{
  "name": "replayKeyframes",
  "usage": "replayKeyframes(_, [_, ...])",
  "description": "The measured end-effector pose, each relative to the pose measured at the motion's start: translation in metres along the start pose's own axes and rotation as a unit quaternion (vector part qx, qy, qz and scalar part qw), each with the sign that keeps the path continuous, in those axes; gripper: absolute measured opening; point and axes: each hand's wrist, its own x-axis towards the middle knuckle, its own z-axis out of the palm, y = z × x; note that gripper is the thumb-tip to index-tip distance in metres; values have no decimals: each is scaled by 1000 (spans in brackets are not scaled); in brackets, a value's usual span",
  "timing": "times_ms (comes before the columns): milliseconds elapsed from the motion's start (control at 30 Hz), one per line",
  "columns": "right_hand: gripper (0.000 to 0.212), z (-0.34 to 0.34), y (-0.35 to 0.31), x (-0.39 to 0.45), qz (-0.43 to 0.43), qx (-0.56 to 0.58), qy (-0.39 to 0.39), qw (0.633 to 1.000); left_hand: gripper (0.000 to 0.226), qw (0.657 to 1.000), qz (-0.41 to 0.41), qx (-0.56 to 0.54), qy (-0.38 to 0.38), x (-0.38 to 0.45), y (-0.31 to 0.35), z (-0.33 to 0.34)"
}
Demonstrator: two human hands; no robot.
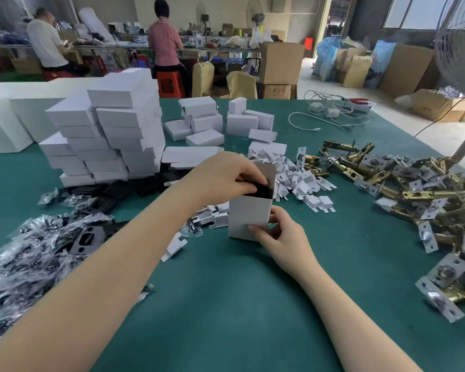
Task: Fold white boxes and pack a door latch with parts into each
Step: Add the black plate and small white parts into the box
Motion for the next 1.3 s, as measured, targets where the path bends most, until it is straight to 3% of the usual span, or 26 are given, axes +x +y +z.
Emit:
replayKeyframes(533, [13,2,-2,3,-9,-3,-7,1000,27,999,-3,-21,-37,10,-3,-5])
replayKeyframes(833, [20,0,-5,1,-12,0,-14,1000,31,993,-13,86,-85,6,5,-2])
replayKeyframes(1033, [19,1,-4,2,-13,1,-13,1000,30,998,-33,23,-53,3,1,-1])
replayKeyframes(1167, [39,2,-1,5,1,5,17,1000,32,994,-35,93,-46,15,3,6])
replayKeyframes(1300, [42,2,2,5,4,11,15,1000,33,997,-42,45,-40,21,2,8])
